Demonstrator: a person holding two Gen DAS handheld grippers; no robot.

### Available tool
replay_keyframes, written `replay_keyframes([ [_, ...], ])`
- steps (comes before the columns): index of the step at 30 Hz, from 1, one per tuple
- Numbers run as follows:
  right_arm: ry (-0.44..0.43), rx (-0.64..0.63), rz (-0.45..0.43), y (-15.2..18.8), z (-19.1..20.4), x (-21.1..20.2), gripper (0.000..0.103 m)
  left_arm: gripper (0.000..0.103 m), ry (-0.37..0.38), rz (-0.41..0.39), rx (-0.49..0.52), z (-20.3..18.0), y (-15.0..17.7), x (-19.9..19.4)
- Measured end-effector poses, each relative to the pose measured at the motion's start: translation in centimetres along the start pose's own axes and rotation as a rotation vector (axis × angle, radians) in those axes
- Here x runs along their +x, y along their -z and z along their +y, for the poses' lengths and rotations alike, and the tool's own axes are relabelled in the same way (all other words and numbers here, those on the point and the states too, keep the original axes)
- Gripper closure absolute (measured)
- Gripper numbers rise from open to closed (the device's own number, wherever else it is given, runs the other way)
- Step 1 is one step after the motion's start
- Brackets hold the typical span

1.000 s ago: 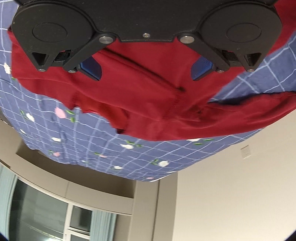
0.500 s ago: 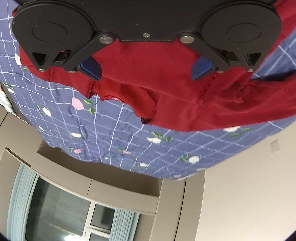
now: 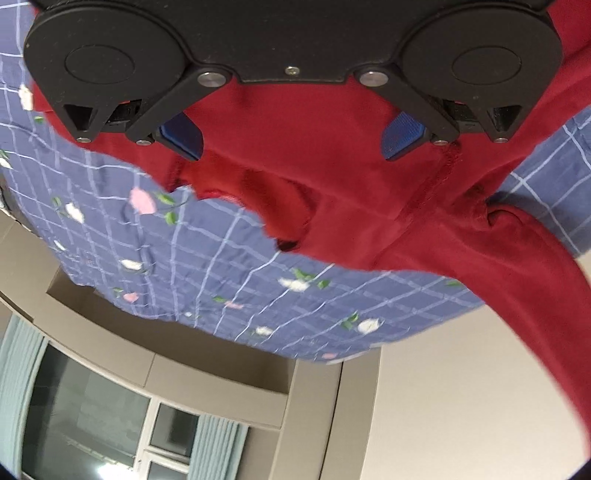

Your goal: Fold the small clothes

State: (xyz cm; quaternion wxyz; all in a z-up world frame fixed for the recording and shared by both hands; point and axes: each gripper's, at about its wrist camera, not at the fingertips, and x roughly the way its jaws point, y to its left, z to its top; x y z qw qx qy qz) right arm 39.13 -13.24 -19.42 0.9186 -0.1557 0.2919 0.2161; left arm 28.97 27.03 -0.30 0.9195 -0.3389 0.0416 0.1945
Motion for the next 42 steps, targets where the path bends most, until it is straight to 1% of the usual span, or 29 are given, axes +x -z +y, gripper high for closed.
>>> replay_keyframes([
  [3, 0.024, 0.012, -0.031, 0.1, -2.4, -1.8, 0.001, 0.097, 0.165, 0.026, 0.082, -6.2, -0.1, 1.9],
  [4, 0.034, 0.023, -0.039, 0.2, -3.4, -2.4, 0.001, 0.097, 0.225, 0.045, 0.116, -8.3, 0.2, 2.5],
  [6, 0.058, 0.058, -0.054, 0.7, -5.7, -3.7, 0.001, 0.097, 0.315, 0.090, 0.188, -12.3, 1.8, 3.2],
  [7, 0.070, 0.076, -0.058, 0.9, -6.8, -4.2, 0.001, 0.097, 0.365, 0.119, 0.229, -14.5, 3.0, 3.7],
  [10, 0.120, 0.128, -0.063, 2.0, -10.6, -5.7, 0.001, 0.097, 0.469, 0.208, 0.336, -20.0, 7.5, 4.8],
  [13, 0.160, 0.169, -0.055, 3.6, -14.1, -7.1, 0.001, 0.097, 0.532, 0.303, 0.428, -24.5, 12.7, 4.5],
  [15, 0.183, 0.189, -0.048, 4.9, -16.1, -7.9, 0.001, 0.097, 0.560, 0.383, 0.471, -27.0, 16.9, 4.5],
  [16, 0.197, 0.198, -0.042, 5.7, -17.1, -8.3, 0.001, 0.097, 0.571, 0.420, 0.492, -28.1, 19.1, 3.6],
  [18, 0.222, 0.216, -0.027, 7.3, -19.0, -8.9, 0.001, 0.097, 0.581, 0.489, 0.549, -29.7, 23.8, 3.3],
  [21, 0.246, 0.239, -0.003, 9.6, -21.0, -9.5, 0.001, 0.097, 0.575, 0.557, 0.671, -30.6, 30.5, 2.0],
  [24, 0.249, 0.259, 0.019, 11.5, -22.3, -9.7, 0.001, 0.097, 0.560, 0.625, 0.765, -31.0, 36.0, 1.4],
  [25, 0.247, 0.266, 0.025, 12.2, -22.6, -9.8, 0.001, 0.097, 0.556, 0.638, 0.794, -31.2, 37.4, 1.4],
  [26, 0.244, 0.269, 0.028, 12.6, -22.7, -9.8, 0.001, 0.097, 0.555, 0.646, 0.818, -30.4, 37.9, -0.4],
  [28, 0.236, 0.281, 0.032, 13.4, -23.1, -9.8, 0.001, 0.097, 0.554, 0.672, 0.848, -29.9, 40.0, -1.2],
  [32, 0.221, 0.296, 0.038, 13.7, -23.3, -9.2, 0.001, 0.096, 0.544, 0.741, 0.852, -28.5, 41.4, -0.9],
  [33, 0.215, 0.298, 0.037, 13.7, -23.3, -9.2, 0.001, 0.093, 0.538, 0.762, 0.850, -28.4, 41.7, -0.7],
  [35, 0.202, 0.302, 0.032, 13.5, -23.3, -9.0, 0.001, 0.080, 0.528, 0.800, 0.845, -28.2, 41.3, -0.6],
  [36, 0.194, 0.305, 0.029, 13.3, -23.3, -9.0, 0.001, 0.057, 0.528, 0.815, 0.832, -28.0, 41.1, -0.5],
  [37, 0.189, 0.309, 0.025, 13.1, -23.3, -8.9, 0.001, 0.038, 0.529, 0.812, 0.813, -27.7, 40.7, -0.3],
  [38, 0.183, 0.313, 0.021, 12.9, -23.2, -8.9, 0.001, 0.035, 0.533, 0.804, 0.798, -27.4, 40.1, -0.6],
  [40, 0.175, 0.324, 0.013, 12.5, -23.1, -8.8, 0.001, 0.033, 0.541, 0.806, 0.783, -26.6, 38.9, -0.6],
  [42, 0.158, 0.348, 0.000, 12.1, -23.0, -9.0, 0.001, 0.030, 0.508, 0.809, 0.789, -25.3, 37.4, -0.3],
])
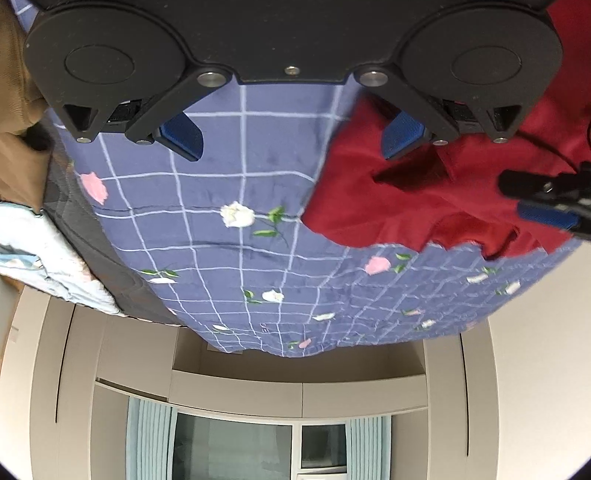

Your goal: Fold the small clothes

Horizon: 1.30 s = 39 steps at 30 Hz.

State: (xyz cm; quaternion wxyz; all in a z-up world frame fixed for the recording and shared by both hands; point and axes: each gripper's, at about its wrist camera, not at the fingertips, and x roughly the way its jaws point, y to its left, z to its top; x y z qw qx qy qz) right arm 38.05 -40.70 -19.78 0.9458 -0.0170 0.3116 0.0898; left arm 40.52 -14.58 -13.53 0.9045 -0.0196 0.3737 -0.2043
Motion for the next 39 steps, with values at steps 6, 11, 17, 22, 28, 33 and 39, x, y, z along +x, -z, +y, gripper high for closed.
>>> replay_keyframes([
  [6, -0.136, 0.091, -0.009, -1.4, 0.8, -0.2, 0.005, 0.019, -0.169, 0.019, -0.035, 7.8, 0.2, -3.7],
  [11, -0.223, 0.143, 0.033, -2.6, 1.9, 1.2, 0.019, 0.018, -0.267, 0.043, 0.018, 14.3, -2.1, -3.8],
  [17, -0.296, 0.185, 0.078, -3.5, 3.0, 2.4, 0.027, 0.018, -0.229, 0.094, 0.145, 18.8, -4.9, -1.1],
  [22, -0.286, 0.208, 0.189, -3.6, 3.6, 4.8, 0.037, 0.029, -0.167, 0.198, 0.194, 20.3, -5.2, 2.1],
  [28, -0.269, 0.291, 0.242, -2.6, 3.3, 6.0, 0.070, 0.088, -0.126, 0.282, 0.177, 21.0, -3.9, 4.1],
  [33, -0.261, 0.277, 0.213, -2.5, 3.1, 5.5, 0.101, 0.103, -0.154, 0.272, 0.211, 20.0, -3.2, 4.0],
  [39, -0.240, 0.243, 0.086, -4.1, 2.4, 3.0, 0.101, 0.103, -0.213, 0.165, 0.190, 18.8, -4.1, 2.1],
])
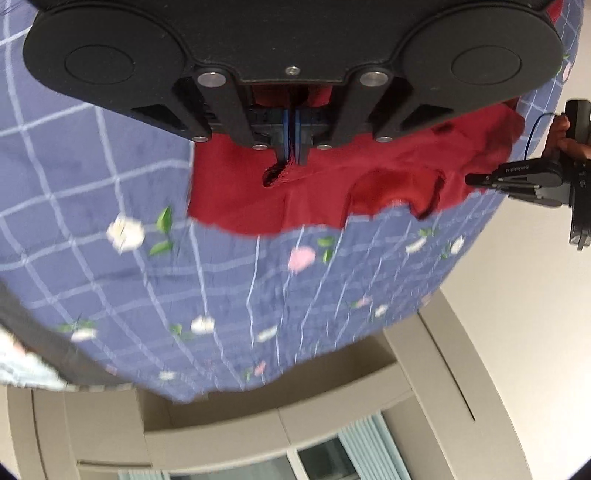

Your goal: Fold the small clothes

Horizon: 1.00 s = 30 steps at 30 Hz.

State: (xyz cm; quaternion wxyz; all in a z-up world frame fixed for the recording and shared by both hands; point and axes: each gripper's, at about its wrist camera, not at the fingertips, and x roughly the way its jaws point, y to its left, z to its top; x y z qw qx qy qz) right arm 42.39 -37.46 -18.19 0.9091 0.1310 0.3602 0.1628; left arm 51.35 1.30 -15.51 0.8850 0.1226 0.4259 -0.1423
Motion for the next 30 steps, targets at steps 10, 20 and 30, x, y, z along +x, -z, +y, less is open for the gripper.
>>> replay_keyframes([
  [10, 0.069, 0.009, 0.064, 0.6, -1.5, 1.3, 0.078, 0.074, 0.031, -0.023, -0.064, 0.4, -0.3, 0.6],
  [20, 0.124, -0.193, 0.023, 1.0, 1.3, 3.0, 0.042, 0.042, -0.059, 0.011, 0.033, -1.4, 0.3, 2.5],
  [30, 0.286, -0.271, 0.008, 2.6, -0.1, 4.2, 0.038, 0.020, -0.287, -0.070, -0.086, -0.3, 2.1, 2.7],
])
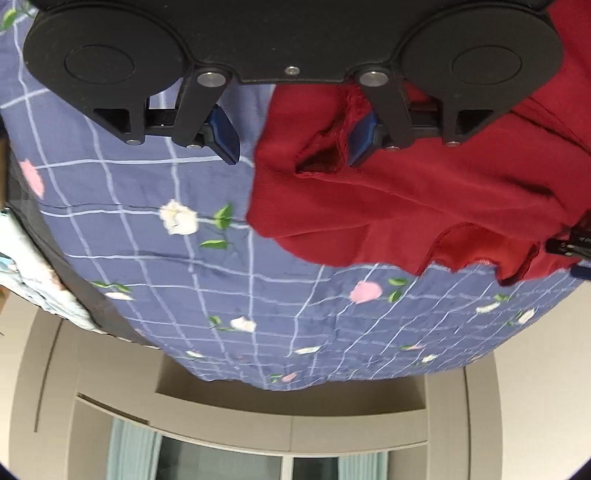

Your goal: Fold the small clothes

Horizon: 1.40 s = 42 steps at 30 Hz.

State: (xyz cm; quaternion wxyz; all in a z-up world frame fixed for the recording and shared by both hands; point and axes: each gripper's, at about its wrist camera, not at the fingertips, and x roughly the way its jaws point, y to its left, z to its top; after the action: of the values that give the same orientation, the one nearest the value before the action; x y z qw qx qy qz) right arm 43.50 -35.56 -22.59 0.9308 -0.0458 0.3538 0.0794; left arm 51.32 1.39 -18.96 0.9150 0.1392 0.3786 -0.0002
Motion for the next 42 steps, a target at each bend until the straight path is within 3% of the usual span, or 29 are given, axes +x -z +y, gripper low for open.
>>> replay_keyframes([
  [3, -0.018, -0.006, -0.044, 0.0, -0.2, -1.6, 0.037, 0.015, 0.032, -0.038, -0.088, 1.9, 1.2, -2.4],
  [5, -0.007, -0.019, -0.026, 0.1, 0.0, -1.8, 0.035, 0.009, 0.033, -0.038, -0.128, 2.6, 2.6, -3.8],
  [8, 0.018, -0.023, 0.037, 0.8, 0.0, -0.9, 0.033, 0.009, 0.018, 0.030, -0.120, 3.1, 5.0, -4.4],
  [10, 0.035, -0.010, 0.029, 1.2, -0.2, -0.8, 0.024, 0.008, -0.004, 0.071, -0.123, 3.3, 6.3, -4.4],
  [14, 0.074, 0.007, 0.007, 1.2, 0.1, -2.2, 0.024, 0.009, 0.004, 0.087, -0.225, 4.2, 6.6, -5.4],
  [18, 0.039, -0.043, -0.024, 1.7, 1.5, -4.6, 0.020, 0.004, 0.031, 0.058, -0.278, 4.6, 6.8, -7.9],
  [22, 0.050, -0.048, 0.075, 2.7, 2.1, -4.1, 0.020, 0.003, 0.023, 0.161, -0.217, 3.8, 8.6, -8.2],
  [24, 0.054, 0.007, 0.066, 3.0, 1.7, -5.0, 0.020, 0.003, 0.024, 0.226, -0.234, 3.9, 9.9, -8.3],
  [26, 0.057, 0.034, 0.044, 3.2, 1.6, -6.5, 0.020, 0.003, 0.027, 0.235, -0.279, 4.6, 11.2, -9.2],
  [32, -0.003, 0.039, 0.005, 5.3, 2.2, -12.7, 0.012, 0.003, 0.076, 0.203, -0.431, 6.5, 14.6, -14.3],
  [42, -0.212, 0.134, 0.082, 11.3, 4.1, -19.6, 0.007, 0.003, 0.237, 0.214, -0.457, 6.3, 20.4, -21.3],
])
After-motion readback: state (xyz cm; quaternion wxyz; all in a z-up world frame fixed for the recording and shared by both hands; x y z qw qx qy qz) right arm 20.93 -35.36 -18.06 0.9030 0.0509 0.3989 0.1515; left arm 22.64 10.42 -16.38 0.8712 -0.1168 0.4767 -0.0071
